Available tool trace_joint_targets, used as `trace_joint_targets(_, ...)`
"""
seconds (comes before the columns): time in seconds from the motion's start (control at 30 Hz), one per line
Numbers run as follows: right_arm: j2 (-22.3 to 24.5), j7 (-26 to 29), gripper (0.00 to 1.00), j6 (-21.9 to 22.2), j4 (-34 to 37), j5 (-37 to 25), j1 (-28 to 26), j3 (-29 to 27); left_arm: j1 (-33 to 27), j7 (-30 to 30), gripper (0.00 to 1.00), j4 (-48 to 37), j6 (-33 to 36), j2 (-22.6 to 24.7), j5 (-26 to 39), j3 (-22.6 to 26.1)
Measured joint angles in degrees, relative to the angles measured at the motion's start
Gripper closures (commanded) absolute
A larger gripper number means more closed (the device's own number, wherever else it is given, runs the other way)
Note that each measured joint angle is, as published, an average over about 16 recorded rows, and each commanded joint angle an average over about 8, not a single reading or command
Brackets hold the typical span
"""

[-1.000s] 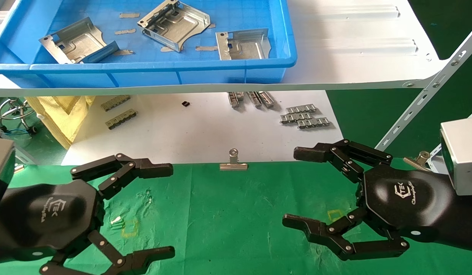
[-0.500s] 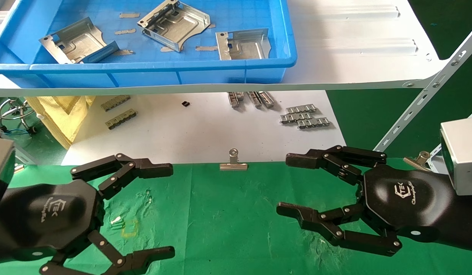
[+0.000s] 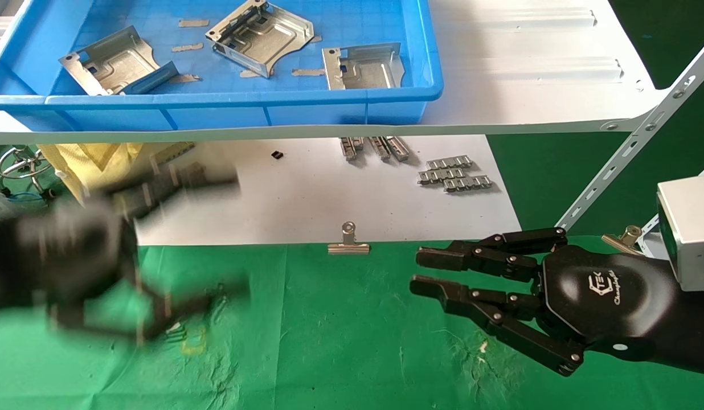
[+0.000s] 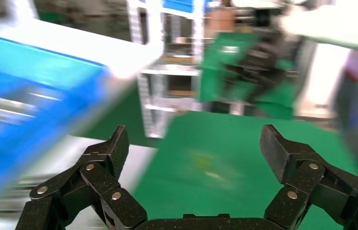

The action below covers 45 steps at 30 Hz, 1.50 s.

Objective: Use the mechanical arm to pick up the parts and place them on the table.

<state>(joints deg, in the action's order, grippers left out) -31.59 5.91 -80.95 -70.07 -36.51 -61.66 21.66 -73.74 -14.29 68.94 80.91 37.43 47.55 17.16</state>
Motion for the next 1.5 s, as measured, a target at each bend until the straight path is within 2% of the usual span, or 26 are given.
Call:
trace_joint_targets(0.17, 0.0, 0.0, 1.0, 0.0, 0.0, 0.0, 0.0, 0.0, -11.43, -1.51, 0.0, -8.45, -3.93, 4.84, 7.44, 2.94)
trace_joint_targets(0.4, 0.0, 0.0, 1.0, 0.0, 0.0, 0.0, 0.0, 0.0, -27.59, -0.28, 0.0, -27.11, -10.61, 15.17, 19.73, 8.68)
trace_joint_targets(0.57, 0.0, 0.0, 1.0, 0.0, 0.0, 0.0, 0.0, 0.0, -36.09, 2.16, 0.0, -41.02, -17.11, 22.61, 27.05, 12.22)
trace_joint_targets(0.63, 0.0, 0.0, 1.0, 0.0, 0.0, 0.0, 0.0, 0.0, -38.48, 3.07, 0.04, -45.71, -19.69, 25.04, 29.22, 13.28)
trace_joint_targets(0.83, 0.0, 0.0, 1.0, 0.0, 0.0, 0.0, 0.0, 0.0, -43.16, 4.44, 0.79, -56.24, -25.93, 30.42, 33.78, 15.56)
trace_joint_targets(0.9, 0.0, 0.0, 1.0, 0.0, 0.0, 0.0, 0.0, 0.0, -44.16, 4.38, 1.0, -58.66, -26.95, 31.48, 34.71, 16.08)
trace_joint_targets(1.17, 0.0, 0.0, 1.0, 0.0, 0.0, 0.0, 0.0, 0.0, -46.67, 3.14, 1.0, -64.67, -26.24, 32.99, 36.58, 17.34)
trace_joint_targets(1.5, 0.0, 0.0, 1.0, 0.0, 0.0, 0.0, 0.0, 0.0, -48.05, 2.69, 1.0, -67.21, -23.94, 32.66, 37.27, 17.85)
